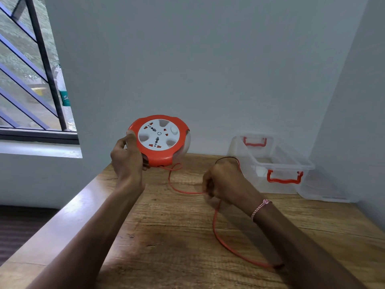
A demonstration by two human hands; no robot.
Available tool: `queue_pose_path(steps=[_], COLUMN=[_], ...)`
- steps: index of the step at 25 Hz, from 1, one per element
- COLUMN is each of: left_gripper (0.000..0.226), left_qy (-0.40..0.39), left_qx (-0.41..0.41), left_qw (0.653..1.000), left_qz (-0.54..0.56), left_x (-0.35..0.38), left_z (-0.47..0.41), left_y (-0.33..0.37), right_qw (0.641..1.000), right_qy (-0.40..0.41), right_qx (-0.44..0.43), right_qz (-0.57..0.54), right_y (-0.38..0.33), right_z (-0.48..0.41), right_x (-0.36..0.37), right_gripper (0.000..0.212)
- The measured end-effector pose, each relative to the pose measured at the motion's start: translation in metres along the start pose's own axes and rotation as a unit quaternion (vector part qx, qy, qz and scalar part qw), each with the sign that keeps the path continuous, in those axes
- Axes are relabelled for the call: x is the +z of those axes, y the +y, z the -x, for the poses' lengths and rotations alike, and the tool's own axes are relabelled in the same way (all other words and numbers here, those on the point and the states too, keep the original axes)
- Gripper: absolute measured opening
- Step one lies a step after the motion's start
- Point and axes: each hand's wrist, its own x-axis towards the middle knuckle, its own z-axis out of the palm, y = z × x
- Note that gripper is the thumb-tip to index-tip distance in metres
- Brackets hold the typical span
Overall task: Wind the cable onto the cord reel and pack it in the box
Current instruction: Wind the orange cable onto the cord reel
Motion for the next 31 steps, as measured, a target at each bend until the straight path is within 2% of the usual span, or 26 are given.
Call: queue_pose_path(steps=[3, 5, 10, 13, 17, 20, 23, 26, 28, 31], left_gripper=[0.033, 0.031, 0.027, 0.030, 0.033, 0.032, 0.034, 0.039, 0.040, 0.040], left_qy=[-0.001, -0.004, -0.035, -0.051, -0.058, -0.057, -0.062, -0.080, -0.093, -0.112], left_qx=[-0.015, -0.021, -0.022, -0.013, -0.010, -0.010, -0.004, -0.002, 0.001, 0.007], left_qw=[1.000, 1.000, 0.999, 0.999, 0.998, 0.998, 0.998, 0.997, 0.995, 0.993], left_qz=[0.015, 0.018, 0.016, 0.010, 0.005, 0.001, -0.008, -0.018, -0.024, -0.030], left_x=[-0.008, -0.011, -0.011, -0.008, -0.006, -0.006, -0.006, -0.002, 0.000, 0.002], left_z=[-0.007, -0.010, -0.008, -0.006, -0.008, -0.009, -0.008, -0.003, 0.000, 0.005], left_y=[0.003, 0.004, 0.004, 0.004, 0.003, 0.001, -0.001, -0.003, -0.005, -0.006], right_qw=[0.998, 0.989, 0.967, 0.952, 0.955, 0.966, 0.983, 0.986, 0.987, 0.993], right_qy=[0.020, 0.035, 0.091, 0.139, 0.176, 0.098, 0.019, -0.063, -0.093, -0.083], right_qx=[0.061, 0.109, 0.153, 0.117, -0.007, -0.100, -0.154, -0.150, -0.128, -0.078], right_qz=[-0.027, -0.093, -0.181, -0.246, -0.237, -0.217, -0.094, 0.024, 0.026, -0.013], right_y=[0.016, 0.025, 0.033, 0.026, 0.006, -0.010, -0.024, -0.021, -0.009, 0.008], right_z=[0.001, 0.003, 0.004, 0.005, 0.008, 0.010, 0.007, 0.003, 0.000, 0.000], right_x=[-0.003, -0.003, 0.000, -0.005, -0.018, -0.029, -0.024, -0.009, -0.008, -0.022], right_gripper=[0.023, 0.034, 0.020, 0.017, 0.018, 0.016, 0.020, 0.029, 0.043, 0.057])
